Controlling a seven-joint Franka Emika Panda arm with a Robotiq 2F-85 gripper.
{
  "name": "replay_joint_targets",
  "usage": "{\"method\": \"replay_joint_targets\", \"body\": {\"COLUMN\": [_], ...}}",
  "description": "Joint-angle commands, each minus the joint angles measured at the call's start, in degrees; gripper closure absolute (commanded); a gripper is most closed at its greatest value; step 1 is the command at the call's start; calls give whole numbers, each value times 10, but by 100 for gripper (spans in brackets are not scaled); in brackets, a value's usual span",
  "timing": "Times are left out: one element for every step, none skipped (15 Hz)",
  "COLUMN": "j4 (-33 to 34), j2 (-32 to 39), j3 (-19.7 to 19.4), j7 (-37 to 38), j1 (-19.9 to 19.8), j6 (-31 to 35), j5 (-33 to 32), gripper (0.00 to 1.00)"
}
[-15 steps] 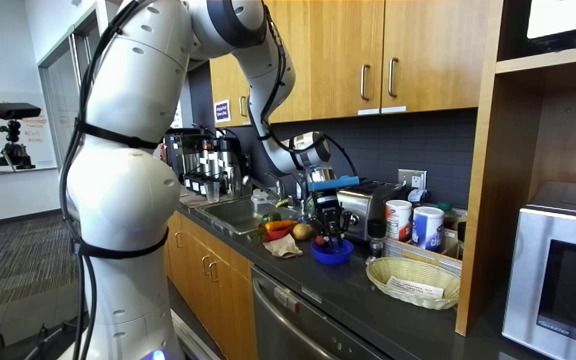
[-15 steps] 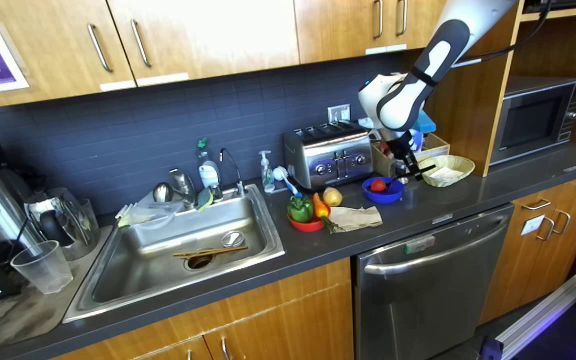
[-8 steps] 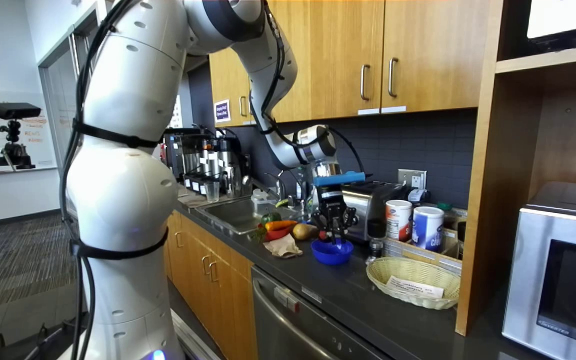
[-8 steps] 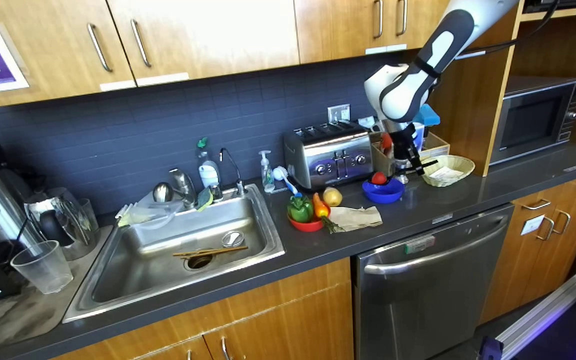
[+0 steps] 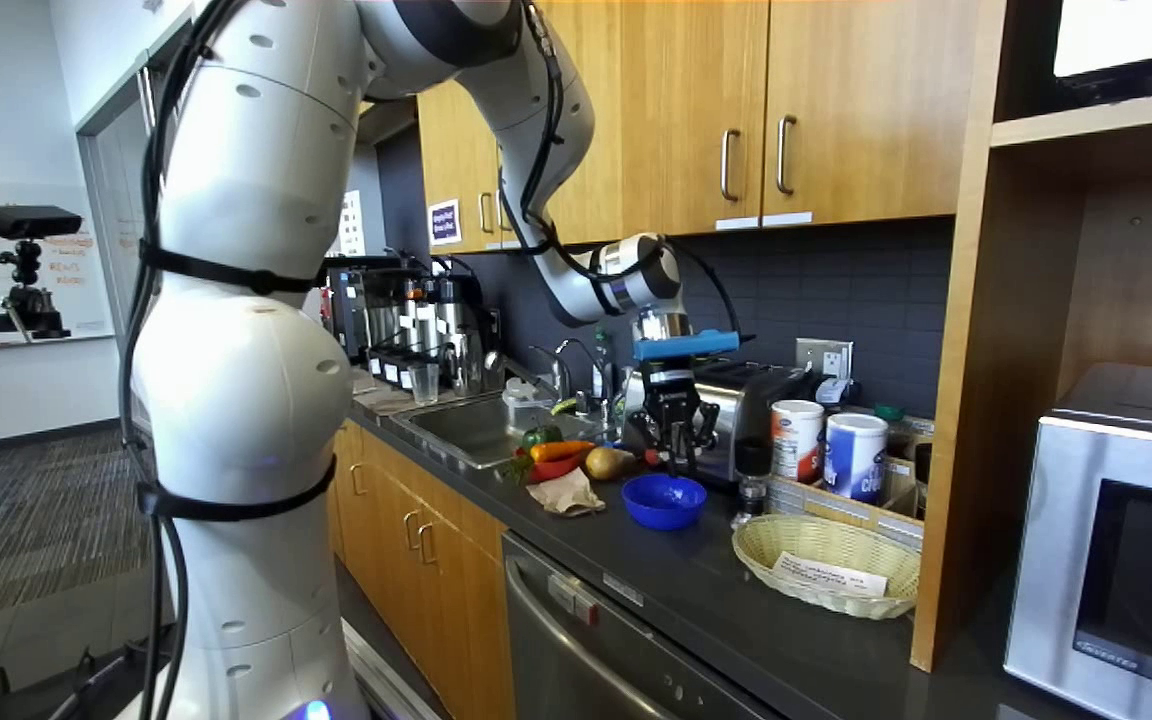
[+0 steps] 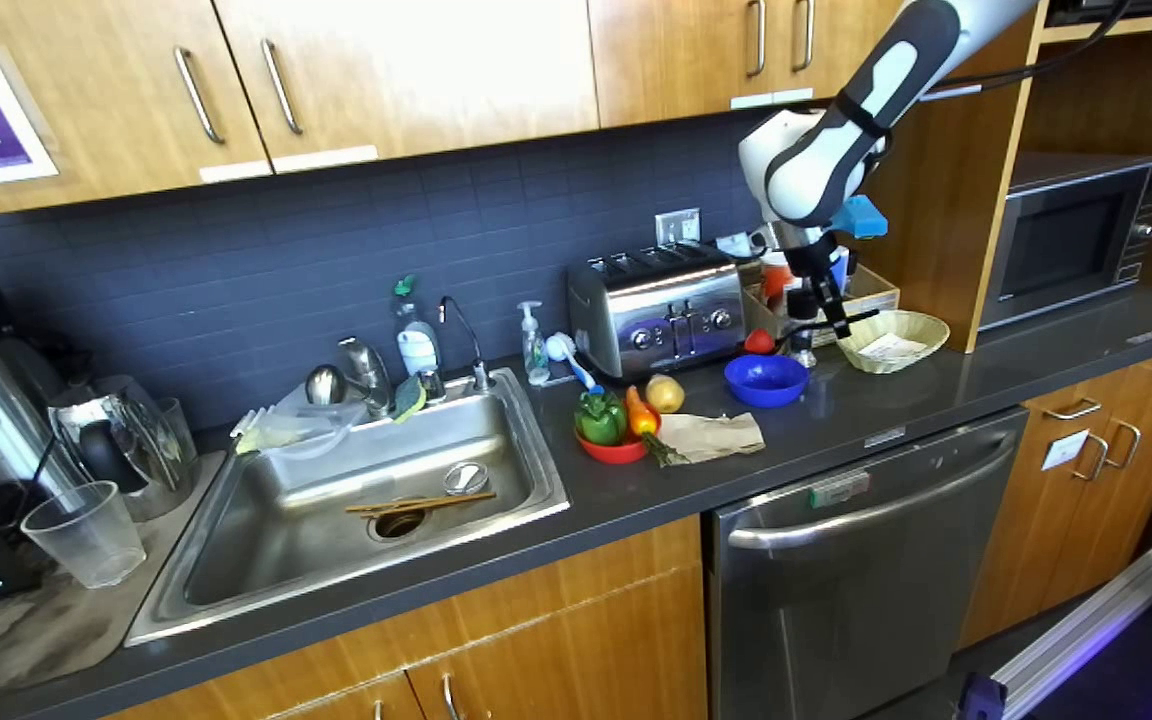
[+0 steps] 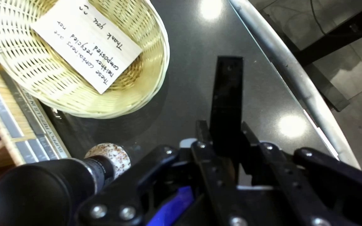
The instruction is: Scoop up the object in the blue bowl and put it into the weaved basket
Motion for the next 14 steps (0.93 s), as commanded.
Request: {"method": "replay_joint_targets", "body": {"j4": [-18, -19, -21, -23, -26, -29, -32, -34, -38, -40, -43, -47, -49, -51], "j2": [-22, -22, -23, -24, -25, -28, -30, -34, -39, -42, -47, -53, -58, -62], "j3": [0, 0, 1, 1, 2, 2, 2, 2, 2, 1, 1, 0, -2, -3], "j7": [-4, -1, 2, 2, 3, 4, 3, 2, 2, 1, 1, 1, 0, -1], "j1": [3, 5, 7, 8, 9, 11, 11, 11, 10, 10, 10, 8, 7, 5], "j6": [-1, -2, -3, -3, -3, -3, -2, -1, -1, 0, 1, 2, 4, 5], "j5": [8, 6, 4, 3, 2, 2, 3, 5, 7, 8, 8, 9, 10, 12], "gripper": [94, 94, 94, 94, 94, 94, 94, 94, 94, 94, 94, 94, 94, 94]}}
